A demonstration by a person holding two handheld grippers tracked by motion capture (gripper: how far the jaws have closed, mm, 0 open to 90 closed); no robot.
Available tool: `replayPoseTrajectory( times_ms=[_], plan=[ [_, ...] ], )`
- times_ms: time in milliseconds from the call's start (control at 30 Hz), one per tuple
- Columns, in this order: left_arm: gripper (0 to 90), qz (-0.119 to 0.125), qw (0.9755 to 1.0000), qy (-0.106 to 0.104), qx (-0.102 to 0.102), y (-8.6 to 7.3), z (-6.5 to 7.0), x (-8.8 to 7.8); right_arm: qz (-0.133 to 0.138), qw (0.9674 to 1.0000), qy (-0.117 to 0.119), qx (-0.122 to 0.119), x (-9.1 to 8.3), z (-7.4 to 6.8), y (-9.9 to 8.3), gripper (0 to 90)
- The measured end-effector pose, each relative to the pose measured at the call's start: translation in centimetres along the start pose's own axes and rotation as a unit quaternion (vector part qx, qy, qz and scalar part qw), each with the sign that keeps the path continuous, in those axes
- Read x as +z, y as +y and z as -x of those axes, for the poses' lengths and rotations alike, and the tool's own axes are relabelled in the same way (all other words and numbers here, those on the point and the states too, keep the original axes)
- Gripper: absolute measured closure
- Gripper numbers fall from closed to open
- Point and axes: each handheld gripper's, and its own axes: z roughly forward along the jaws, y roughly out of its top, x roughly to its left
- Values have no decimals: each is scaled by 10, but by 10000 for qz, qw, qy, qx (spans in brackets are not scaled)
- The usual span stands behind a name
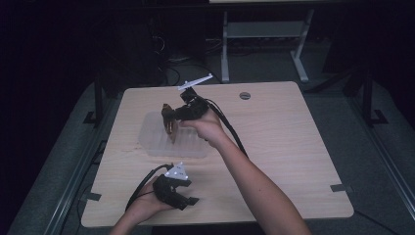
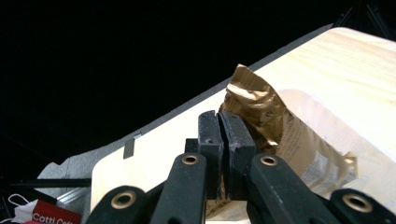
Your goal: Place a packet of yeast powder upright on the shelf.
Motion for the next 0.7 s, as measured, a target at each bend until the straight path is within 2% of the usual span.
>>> replayPoseTrajectory(
  times_ms=[133, 167, 233, 267, 333, 533, 600, 633, 700],
  plan=[
    [307, 1, 10000, 21, -9, -1, 0, -1, -29, 10000, 36, -28, 8, -2, -1, 843],
    [307, -73, 10000, 40, 53, -1, -2, -2, -49, 10000, -14, -48, 9, -3, -1, 836],
    [307, 14, 10000, 53, -28, -1, -1, -2, -75, 10000, 32, -51, 10, -3, -1, 834],
    [308, -46, 10000, 64, 41, -2, -3, -3, -56, 10000, 23, -57, 10, -4, -1, 822],
    [307, 38, 9999, 78, -73, -2, -3, -3, 2, 9999, -3, -115, 7, -5, 0, 794],
    [311, 59, 9998, 182, -80, -3, -6, -6, 90, 9998, -74, -143, -5, -6, 1, 735],
    [350, -39, 9991, 429, -46, -4, -9, -11, 107, 9996, -142, -202, -10, -7, 0, 708],
    [410, -35, 9980, 613, -112, -5, -10, -13, 99, 9995, -198, -240, -13, -8, -1, 696],
    [527, 89, 9953, 881, -397, -8, -18, -21, 86, 9991, -262, -319, -19, -8, -3, 678]
  ],
)
